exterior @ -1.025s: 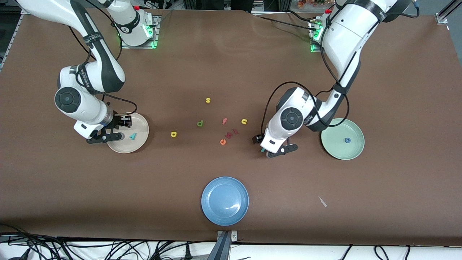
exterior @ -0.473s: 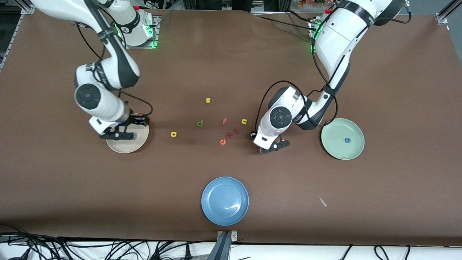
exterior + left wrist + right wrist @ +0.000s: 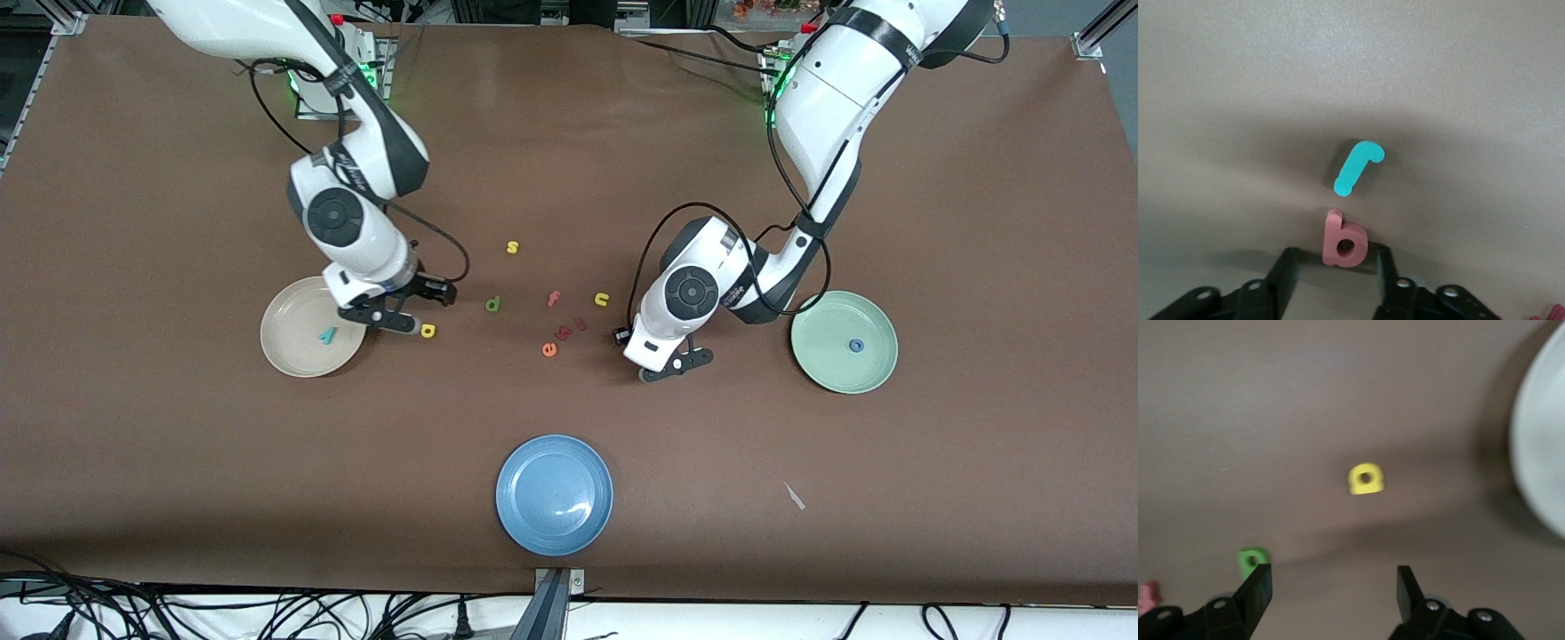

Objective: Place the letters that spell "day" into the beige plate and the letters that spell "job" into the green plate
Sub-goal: 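Grasp the pink b with the left gripper while the right gripper grasps the p, then place the b on the green plate while the right gripper places the p, then grasp the cyan r with the left gripper while the right gripper reaches the a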

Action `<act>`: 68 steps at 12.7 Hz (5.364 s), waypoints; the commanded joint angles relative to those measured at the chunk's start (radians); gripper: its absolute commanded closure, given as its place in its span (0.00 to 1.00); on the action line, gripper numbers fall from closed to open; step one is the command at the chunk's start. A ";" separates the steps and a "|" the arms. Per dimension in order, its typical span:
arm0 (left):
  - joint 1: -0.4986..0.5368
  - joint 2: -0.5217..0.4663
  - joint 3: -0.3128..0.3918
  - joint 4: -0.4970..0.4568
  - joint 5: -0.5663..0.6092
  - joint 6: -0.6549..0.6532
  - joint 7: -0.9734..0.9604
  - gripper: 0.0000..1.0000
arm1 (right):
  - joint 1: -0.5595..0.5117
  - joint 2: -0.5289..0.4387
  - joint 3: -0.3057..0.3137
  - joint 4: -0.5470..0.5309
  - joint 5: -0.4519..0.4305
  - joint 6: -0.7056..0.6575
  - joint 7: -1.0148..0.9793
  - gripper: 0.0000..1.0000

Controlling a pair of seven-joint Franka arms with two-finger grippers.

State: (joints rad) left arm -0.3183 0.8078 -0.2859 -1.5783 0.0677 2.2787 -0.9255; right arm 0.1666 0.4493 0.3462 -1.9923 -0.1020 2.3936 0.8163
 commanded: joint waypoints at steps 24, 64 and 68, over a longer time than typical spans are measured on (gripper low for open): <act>0.094 -0.097 0.019 0.069 0.069 -0.175 0.118 1.00 | 0.048 0.082 -0.003 0.075 -0.200 -0.035 0.137 1.00; -0.007 0.079 0.044 0.162 0.027 0.062 -0.010 0.23 | -0.064 0.123 -0.035 -0.023 -0.082 0.225 -0.218 0.33; -0.008 0.097 0.053 0.162 0.029 0.064 -0.010 0.35 | -0.039 0.143 -0.062 -0.025 -0.088 0.262 -0.218 0.41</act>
State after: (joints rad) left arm -0.3106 0.8865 -0.2539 -1.4404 0.1045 2.3437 -0.9305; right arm 0.1072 0.5828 0.3020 -2.0190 -0.1738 2.6268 0.5920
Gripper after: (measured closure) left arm 0.322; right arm 0.348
